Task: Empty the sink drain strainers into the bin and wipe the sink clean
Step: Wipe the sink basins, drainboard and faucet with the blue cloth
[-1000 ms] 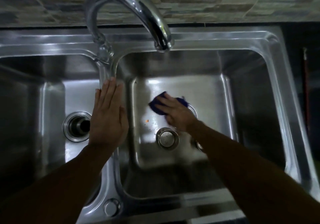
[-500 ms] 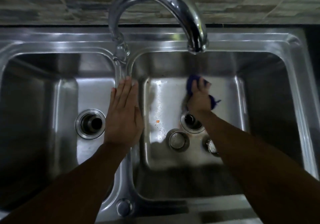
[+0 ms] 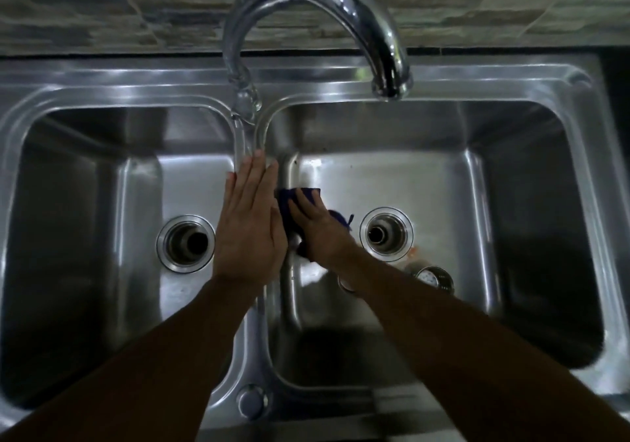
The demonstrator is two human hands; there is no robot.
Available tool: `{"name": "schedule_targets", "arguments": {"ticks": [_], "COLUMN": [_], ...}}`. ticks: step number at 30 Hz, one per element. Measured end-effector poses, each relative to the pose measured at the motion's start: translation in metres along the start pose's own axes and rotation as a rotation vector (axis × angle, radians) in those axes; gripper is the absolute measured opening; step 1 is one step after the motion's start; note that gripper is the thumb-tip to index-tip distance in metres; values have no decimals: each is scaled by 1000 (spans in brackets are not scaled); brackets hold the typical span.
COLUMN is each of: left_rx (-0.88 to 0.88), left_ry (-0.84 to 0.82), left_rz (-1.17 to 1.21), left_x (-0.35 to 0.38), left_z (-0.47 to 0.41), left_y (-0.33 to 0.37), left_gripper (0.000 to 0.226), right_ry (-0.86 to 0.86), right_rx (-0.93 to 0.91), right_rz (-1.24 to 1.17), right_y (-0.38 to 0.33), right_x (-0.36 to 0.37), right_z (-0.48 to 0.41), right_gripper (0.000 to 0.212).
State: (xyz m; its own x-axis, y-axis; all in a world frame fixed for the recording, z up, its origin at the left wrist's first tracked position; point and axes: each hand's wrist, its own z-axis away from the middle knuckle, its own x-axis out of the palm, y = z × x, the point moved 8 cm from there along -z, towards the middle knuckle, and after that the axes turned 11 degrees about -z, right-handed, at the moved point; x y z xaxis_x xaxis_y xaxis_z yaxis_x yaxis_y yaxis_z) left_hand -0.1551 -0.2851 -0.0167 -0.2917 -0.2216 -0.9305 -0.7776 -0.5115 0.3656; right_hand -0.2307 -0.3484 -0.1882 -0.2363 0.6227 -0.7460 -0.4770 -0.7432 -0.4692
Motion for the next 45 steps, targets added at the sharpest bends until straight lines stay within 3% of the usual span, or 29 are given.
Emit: {"name": "schedule_targets", "arguments": {"ticks": [2, 5, 10, 14, 19, 23, 27, 31, 36, 41, 45], "left_rx": [17, 26, 47, 49, 61, 85, 173, 393, 405, 356, 283], "left_ry": [3, 26, 30, 67, 81, 84, -14, -168, -544, -600, -589], "left_rz": [0, -13, -1, 10, -12, -120, -400, -600, -478, -347, -347], "left_x": [0, -1, -3, -5, -3, -6, 1, 25, 119, 189, 212], "left_z": [0, 1, 2, 2, 2, 3, 7, 17, 55, 80, 77], "left_y": [0, -1, 1, 1, 0, 7, 22, 67, 155, 229, 248], "left_gripper": [52, 51, 54, 55, 54, 52, 56, 61, 73, 90, 78], "right_ry": [-10, 119, 230, 219, 191, 95, -47, 14, 94, 135, 112], "right_rx": [-62, -49, 199, 526, 684, 676, 606, 591, 506, 437, 389], "right_rz": [87, -1, -71, -86, -104, -53, 57, 12, -2, -67, -43], "right_y": [16, 38, 128, 215, 240, 228, 235, 242, 250, 256, 253], "right_x": [-15, -51, -90, -94, -58, -36, -50, -68, -88, -86, -69], "right_z": [-1, 2, 39, 98, 171, 187, 177, 170, 153, 155, 175], "right_gripper": [91, 75, 73, 81, 93, 93, 93, 94, 92, 85, 84]}}
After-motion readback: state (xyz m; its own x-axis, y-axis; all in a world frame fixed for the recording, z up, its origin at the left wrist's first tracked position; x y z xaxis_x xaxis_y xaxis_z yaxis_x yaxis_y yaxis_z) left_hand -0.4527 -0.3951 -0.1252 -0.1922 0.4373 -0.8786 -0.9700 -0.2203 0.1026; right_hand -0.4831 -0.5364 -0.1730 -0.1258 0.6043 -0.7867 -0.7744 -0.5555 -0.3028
